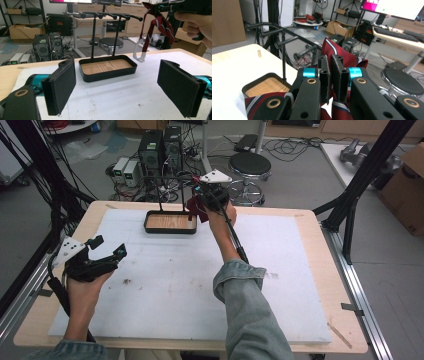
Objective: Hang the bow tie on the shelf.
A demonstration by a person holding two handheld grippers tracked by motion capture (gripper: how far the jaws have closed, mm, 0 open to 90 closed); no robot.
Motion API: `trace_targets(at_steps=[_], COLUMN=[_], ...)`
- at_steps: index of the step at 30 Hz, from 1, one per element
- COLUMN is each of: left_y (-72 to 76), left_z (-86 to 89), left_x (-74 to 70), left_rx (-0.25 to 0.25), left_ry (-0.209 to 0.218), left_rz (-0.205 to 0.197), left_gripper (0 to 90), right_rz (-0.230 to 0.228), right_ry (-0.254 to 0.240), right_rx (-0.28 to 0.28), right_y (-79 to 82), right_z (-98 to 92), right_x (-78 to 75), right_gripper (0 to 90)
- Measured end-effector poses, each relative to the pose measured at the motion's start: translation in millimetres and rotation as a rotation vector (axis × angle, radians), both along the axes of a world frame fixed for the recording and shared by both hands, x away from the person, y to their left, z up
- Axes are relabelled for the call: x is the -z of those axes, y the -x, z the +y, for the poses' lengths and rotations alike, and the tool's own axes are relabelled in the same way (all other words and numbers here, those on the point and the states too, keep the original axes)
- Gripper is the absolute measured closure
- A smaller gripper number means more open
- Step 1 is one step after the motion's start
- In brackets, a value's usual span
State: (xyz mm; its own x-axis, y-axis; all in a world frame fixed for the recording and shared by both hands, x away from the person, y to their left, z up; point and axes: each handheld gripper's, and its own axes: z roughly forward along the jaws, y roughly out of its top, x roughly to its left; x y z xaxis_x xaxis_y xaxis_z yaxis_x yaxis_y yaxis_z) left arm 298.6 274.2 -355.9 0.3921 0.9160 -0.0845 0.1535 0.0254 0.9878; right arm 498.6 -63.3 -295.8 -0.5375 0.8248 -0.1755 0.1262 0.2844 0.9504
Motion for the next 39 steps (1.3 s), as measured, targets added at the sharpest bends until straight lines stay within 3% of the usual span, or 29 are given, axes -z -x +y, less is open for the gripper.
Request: trace_targets(at_steps=[3,9,10,11,18,29,32,36,39], left_y=[-1.2,-2.7,-2.9,-3.1,-4.6,-3.9,-4.0,-4.1,-3.7], left_z=[0.6,0.6,0.6,0.5,-3.8,-3.5,-5.5,-6.6,-4.9], left_x=[1.0,3.5,3.6,3.8,5.7,6.4,6.3,6.0,5.1], left_rx=[0.0,0.0,-0.001,0.002,0.012,0.016,0.023,0.026,0.024], left_ry=[-0.005,-0.004,-0.004,-0.005,-0.01,-0.006,-0.012,-0.012,-0.01], left_rz=[0.002,0.01,0.011,0.014,0.019,0.022,0.022,0.02,0.015], left_gripper=[15.7,15.7,15.7,15.7,15.8,15.7,15.7,15.7,15.7], right_rz=[-0.02,0.001,0.001,0.008,-0.008,0.076,0.124,0.165,0.165], right_ry=[0.015,-0.006,-0.006,-0.04,-0.03,0.005,0.022,0.033,0.04], right_rx=[-0.004,0.025,0.025,0.014,-0.022,0.098,0.117,0.11,0.098], right_y=[-5.3,-23.3,-23.3,-23.1,-18.4,-34.9,-38.6,-39.3,-39.6], right_z=[8.2,7.8,7.8,8.6,17.6,-0.7,-3.6,-3.1,-0.7], right_x=[-2.9,-5.5,-5.5,-7.8,-10.1,1.2,7.5,17.3,21.3], right_gripper=[84.9,84.9,84.9,84.9,84.9,84.6,83.8,82.3,77.1])
